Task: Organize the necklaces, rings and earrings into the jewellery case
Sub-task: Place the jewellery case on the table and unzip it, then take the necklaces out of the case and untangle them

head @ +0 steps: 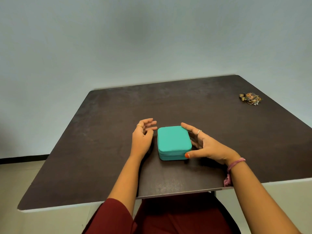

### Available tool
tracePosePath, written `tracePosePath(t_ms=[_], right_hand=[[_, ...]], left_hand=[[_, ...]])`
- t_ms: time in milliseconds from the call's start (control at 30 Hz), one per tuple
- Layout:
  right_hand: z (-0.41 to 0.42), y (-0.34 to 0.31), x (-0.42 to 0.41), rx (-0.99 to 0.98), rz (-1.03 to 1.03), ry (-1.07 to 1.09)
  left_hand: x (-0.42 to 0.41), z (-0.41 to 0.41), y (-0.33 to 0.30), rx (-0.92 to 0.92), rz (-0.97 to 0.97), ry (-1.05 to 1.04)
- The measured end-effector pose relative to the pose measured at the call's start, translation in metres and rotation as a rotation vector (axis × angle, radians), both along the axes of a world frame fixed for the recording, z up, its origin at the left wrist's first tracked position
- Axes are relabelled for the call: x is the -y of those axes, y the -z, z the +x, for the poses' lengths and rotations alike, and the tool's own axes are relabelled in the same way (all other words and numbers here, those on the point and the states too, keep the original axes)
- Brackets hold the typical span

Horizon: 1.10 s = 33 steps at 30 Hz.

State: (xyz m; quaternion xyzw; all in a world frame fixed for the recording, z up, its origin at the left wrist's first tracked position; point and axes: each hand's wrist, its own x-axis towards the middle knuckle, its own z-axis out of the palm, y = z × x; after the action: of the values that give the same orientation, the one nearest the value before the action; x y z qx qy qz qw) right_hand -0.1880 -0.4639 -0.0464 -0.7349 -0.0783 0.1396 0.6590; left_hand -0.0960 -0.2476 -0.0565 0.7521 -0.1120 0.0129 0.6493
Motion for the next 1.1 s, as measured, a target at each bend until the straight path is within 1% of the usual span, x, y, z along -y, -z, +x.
tracePosePath(t_ms=[67, 133, 267, 333, 400, 500, 600, 700, 733, 800, 867, 933, 1033, 1100], right_hand=[[0.004, -0.002, 0.003, -0.02, 0.004, -0.01], [0.007, -0.004, 0.006, -0.031, 0.026, 0.028], [0.016, -0.011, 0.001, -0.03, 0.103, 0.241], [0.022, -0.021, -0.007, -0.037, 0.048, 0.33], [0.029, -0.03, -0.016, -0.024, -0.08, 0.37], [0.043, -0.032, -0.024, 0.06, -0.266, 0.442], [0.055, -0.021, -0.025, 0.126, -0.36, 0.523], [0.059, -0.006, -0.021, 0.143, -0.371, 0.599], [0.059, -0.002, -0.021, 0.15, -0.35, 0.641], [0.058, 0.004, -0.021, 0.175, -0.241, 0.744], [0.054, 0.005, -0.021, 0.271, -0.183, 0.83], [0.052, 0.002, -0.022, 0.424, -0.221, 0.878], [0.053, -0.005, -0.026, 0.603, -0.329, 0.894], [0.056, -0.009, -0.027, 0.641, -0.46, 0.888]], left_hand=[[-0.003, -0.001, -0.001, -0.036, -0.073, 0.05], [-0.004, 0.0, -0.001, -0.066, -0.113, 0.099], [-0.005, 0.001, 0.0, -0.062, -0.135, 0.193], [-0.007, 0.001, 0.0, -0.024, -0.142, 0.232], [-0.01, 0.002, 0.001, 0.017, -0.127, 0.277], [-0.01, 0.002, 0.0, 0.038, -0.042, 0.339], [-0.007, 0.0, -0.002, 0.022, 0.014, 0.367], [-0.006, 0.002, -0.003, 0.007, 0.024, 0.351], [-0.006, 0.003, -0.003, 0.001, 0.03, 0.343], [-0.006, 0.004, -0.001, -0.013, 0.033, 0.334], [-0.005, 0.005, -0.002, -0.024, 0.026, 0.324], [-0.006, 0.005, -0.001, -0.029, 0.021, 0.325], [-0.006, 0.007, 0.001, -0.032, 0.021, 0.322], [-0.006, 0.007, 0.001, -0.041, 0.013, 0.316]])
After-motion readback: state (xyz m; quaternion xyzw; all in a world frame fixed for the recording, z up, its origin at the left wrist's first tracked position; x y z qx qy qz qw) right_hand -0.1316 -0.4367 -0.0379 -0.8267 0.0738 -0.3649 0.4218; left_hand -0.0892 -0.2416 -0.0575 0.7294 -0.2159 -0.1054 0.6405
